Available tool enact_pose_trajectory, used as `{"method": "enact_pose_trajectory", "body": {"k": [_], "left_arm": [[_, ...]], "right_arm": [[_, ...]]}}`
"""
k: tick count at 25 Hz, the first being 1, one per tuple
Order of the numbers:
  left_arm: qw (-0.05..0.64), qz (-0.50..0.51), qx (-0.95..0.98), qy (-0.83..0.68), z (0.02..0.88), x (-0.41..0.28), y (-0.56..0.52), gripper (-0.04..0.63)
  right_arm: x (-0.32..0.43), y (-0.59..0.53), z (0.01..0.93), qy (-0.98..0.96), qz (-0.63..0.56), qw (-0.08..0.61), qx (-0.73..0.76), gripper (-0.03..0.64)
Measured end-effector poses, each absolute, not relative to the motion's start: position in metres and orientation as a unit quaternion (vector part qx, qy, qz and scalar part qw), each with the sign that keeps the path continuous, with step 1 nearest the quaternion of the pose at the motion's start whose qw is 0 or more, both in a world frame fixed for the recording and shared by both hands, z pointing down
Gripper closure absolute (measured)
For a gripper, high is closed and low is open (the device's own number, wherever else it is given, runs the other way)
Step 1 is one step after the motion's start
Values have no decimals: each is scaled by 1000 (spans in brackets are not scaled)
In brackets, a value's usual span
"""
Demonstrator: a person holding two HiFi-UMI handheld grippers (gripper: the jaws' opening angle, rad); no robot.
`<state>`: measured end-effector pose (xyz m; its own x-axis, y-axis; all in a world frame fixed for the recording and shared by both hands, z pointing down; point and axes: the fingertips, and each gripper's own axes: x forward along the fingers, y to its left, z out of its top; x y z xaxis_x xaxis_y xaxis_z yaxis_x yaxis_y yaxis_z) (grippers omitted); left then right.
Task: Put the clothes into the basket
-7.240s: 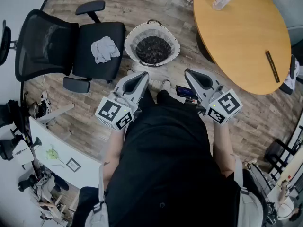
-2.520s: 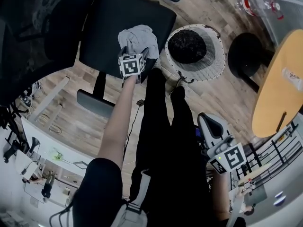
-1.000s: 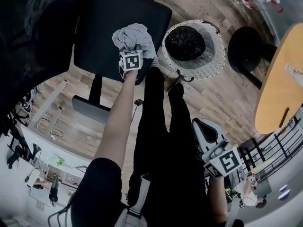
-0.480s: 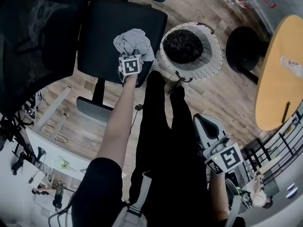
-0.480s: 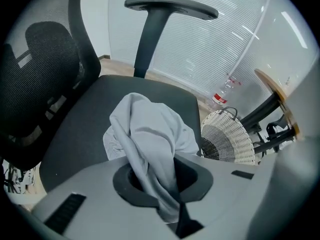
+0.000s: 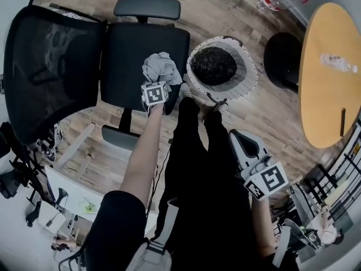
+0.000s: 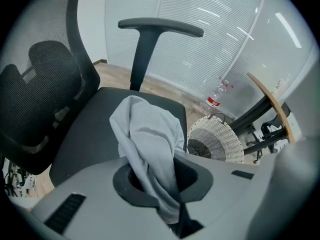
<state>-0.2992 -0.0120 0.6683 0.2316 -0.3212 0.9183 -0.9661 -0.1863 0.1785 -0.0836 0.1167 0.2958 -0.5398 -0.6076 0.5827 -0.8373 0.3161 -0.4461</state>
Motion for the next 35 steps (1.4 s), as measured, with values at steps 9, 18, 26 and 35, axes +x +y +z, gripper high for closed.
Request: {"method": "enact_pose_trajectory", "body": {"k": [9,18,26,35], "left_arm": [[413,356,700,-461,601,-272,0,531],[384,339,743,-431,521,-248,9,531],[323,349,791,-384,452,-208,12,531],[276,332,851,-299,393,-131,29,531]], "right_arm": [[-73,103,274,-808,329,132,471,600],[-60,97,253,-813,289,111,493,600],[-44,95,255,-800,260,130,525,600],[-7,106,267,-771,265,162,556,600]]}}
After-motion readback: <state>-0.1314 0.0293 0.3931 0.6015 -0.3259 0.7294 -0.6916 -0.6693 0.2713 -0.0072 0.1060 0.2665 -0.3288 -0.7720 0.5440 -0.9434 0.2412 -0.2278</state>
